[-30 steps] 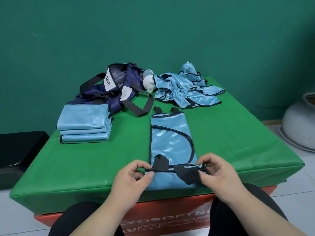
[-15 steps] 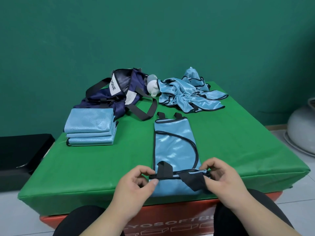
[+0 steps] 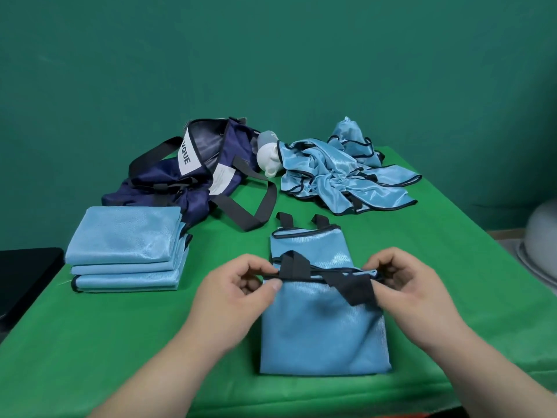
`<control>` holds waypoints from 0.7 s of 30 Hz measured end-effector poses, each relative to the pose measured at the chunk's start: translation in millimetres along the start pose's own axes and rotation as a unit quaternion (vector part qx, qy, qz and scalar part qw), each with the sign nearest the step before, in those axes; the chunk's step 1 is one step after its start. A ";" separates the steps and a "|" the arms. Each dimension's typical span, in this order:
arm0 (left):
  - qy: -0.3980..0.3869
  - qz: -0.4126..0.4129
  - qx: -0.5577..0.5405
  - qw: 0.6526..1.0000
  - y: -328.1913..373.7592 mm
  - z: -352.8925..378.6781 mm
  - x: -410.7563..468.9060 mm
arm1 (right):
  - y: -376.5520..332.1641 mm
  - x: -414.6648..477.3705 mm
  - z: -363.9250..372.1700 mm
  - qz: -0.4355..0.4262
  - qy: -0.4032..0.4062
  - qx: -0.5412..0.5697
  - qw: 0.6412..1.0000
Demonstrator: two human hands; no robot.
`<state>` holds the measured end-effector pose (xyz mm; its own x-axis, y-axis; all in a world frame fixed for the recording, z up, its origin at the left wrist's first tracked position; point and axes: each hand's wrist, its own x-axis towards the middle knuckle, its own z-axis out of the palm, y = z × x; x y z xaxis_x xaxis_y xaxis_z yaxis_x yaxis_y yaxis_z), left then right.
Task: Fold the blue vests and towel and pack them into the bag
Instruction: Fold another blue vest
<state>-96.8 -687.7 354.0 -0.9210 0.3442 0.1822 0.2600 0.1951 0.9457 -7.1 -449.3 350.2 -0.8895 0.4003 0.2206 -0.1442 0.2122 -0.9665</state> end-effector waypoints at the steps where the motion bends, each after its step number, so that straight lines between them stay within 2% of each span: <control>1: 0.000 -0.003 0.018 1.000 -0.4 1.0 14.6 | 1.3 13.1 0.2 0.008 0.004 -0.002 1.000; 9: 0.011 -0.044 0.103 0.994 -23.5 22.3 124.6 | 37.7 112.1 11.0 0.068 0.033 -0.100 0.992; 11: 0.012 -0.049 0.121 0.991 -33.5 29.0 142.3 | 48.3 128.6 14.4 0.079 0.037 -0.170 0.982; 13: 0.007 -0.052 0.150 0.987 -43.6 33.3 152.8 | 57.4 138.5 17.2 0.079 0.010 -0.270 0.959; 15: 0.011 -0.051 0.181 0.982 -50.4 33.9 155.3 | 64.4 143.0 18.0 0.071 -0.016 -0.326 0.943; 17: 0.025 -0.013 0.216 0.976 -54.8 31.2 148.6 | 66.8 142.2 16.2 0.053 -0.003 -0.337 0.940; 19: 0.035 0.066 0.236 0.969 -56.9 27.5 134.9 | 64.2 135.2 13.7 0.030 0.028 -0.325 0.945; 21: 0.014 0.161 0.256 0.953 -58.4 25.9 119.4 | 61.5 122.9 12.8 -0.001 0.055 -0.322 0.945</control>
<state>-214.4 -634.2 313.6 -0.7754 0.4392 0.4537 0.6309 0.5090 0.5855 -130.9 -398.5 316.2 -0.8339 0.4821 0.2687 0.1798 0.6975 -0.6937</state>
